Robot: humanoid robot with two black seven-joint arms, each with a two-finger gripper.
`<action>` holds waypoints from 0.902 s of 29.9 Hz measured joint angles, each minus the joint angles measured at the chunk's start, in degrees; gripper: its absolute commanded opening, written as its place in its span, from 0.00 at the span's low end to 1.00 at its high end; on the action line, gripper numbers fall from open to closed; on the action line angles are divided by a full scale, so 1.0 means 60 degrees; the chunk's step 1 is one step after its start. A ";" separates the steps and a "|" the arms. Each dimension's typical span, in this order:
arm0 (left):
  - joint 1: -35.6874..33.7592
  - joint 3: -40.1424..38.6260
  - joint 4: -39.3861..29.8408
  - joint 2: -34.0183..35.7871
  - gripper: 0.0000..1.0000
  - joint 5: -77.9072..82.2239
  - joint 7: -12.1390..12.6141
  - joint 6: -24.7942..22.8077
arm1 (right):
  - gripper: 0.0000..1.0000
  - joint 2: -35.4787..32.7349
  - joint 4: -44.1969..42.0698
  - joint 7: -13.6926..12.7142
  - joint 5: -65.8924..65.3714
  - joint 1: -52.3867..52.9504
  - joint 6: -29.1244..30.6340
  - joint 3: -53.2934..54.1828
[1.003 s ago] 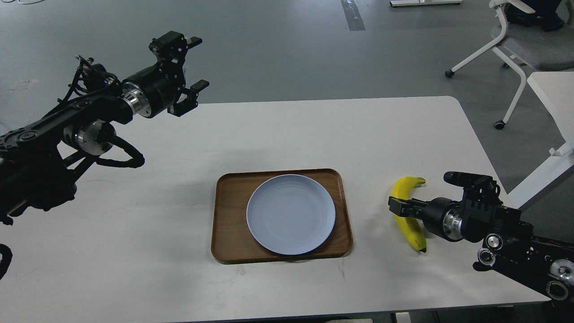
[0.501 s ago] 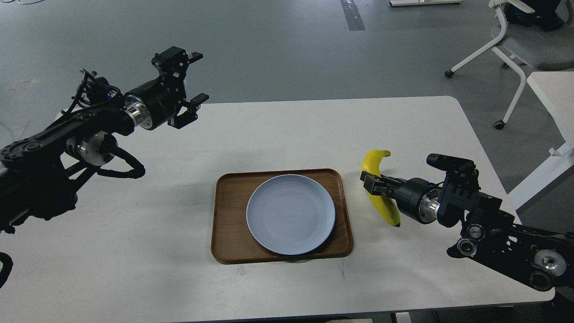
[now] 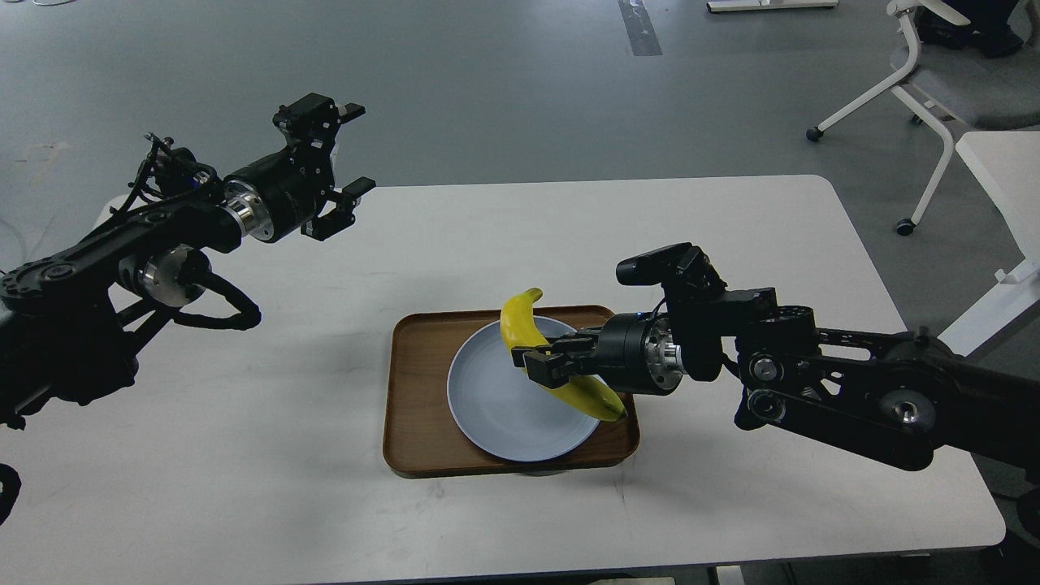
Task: Place banana on plate with both arms
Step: 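Carry the banana with the right gripper over the plate and lower it, then open the right gripper and withdraw it from the plate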
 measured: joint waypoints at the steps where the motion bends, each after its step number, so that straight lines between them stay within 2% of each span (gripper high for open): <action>1: 0.0022 0.0000 0.0000 0.0000 0.98 0.0000 0.0000 0.0001 | 0.00 0.0007 -0.0019 0.0000 -0.0017 0.0007 0.0072 -0.0061; 7: 0.0086 0.0000 0.0000 0.0045 0.98 0.0000 0.0000 0.0004 | 0.00 0.0096 -0.0326 -0.0005 -0.0088 0.0007 0.0142 -0.0241; 15: 0.0125 -0.0007 0.0000 0.0144 0.98 0.0000 -0.0011 0.0004 | 0.02 0.0709 -0.1079 -0.0015 -0.0095 -0.0077 -0.0386 -0.0224; 17: 0.0127 -0.0009 0.0000 0.0158 0.98 0.0001 -0.0014 -0.0001 | 0.15 0.0907 -0.1140 -0.0015 -0.0090 -0.0193 -0.0570 -0.0223; 18: 0.0131 -0.0009 -0.0001 0.0170 0.98 0.0007 -0.0014 -0.0006 | 0.25 0.1004 -0.1182 -0.0015 -0.0076 -0.0256 -0.0689 -0.0221; 19: 0.0136 -0.0009 -0.0001 0.0184 0.98 0.0011 -0.0014 -0.0006 | 0.57 0.1069 -0.1219 -0.0015 -0.0064 -0.0296 -0.0777 -0.0210; 20: 0.0145 -0.0008 -0.0001 0.0194 0.98 0.0012 -0.0014 -0.0006 | 0.94 0.1119 -0.1252 -0.0015 -0.0044 -0.0327 -0.0850 -0.0200; 21: 0.0170 -0.0007 -0.0001 0.0200 0.98 0.0012 -0.0014 -0.0006 | 0.99 0.1150 -0.1276 -0.0015 -0.0018 -0.0349 -0.0904 -0.0179; 27: 0.0271 0.0005 -0.0005 0.0229 0.98 0.0029 0.0009 -0.0046 | 1.00 0.1292 -0.1303 -0.0089 0.0138 -0.0682 -0.1252 -0.0005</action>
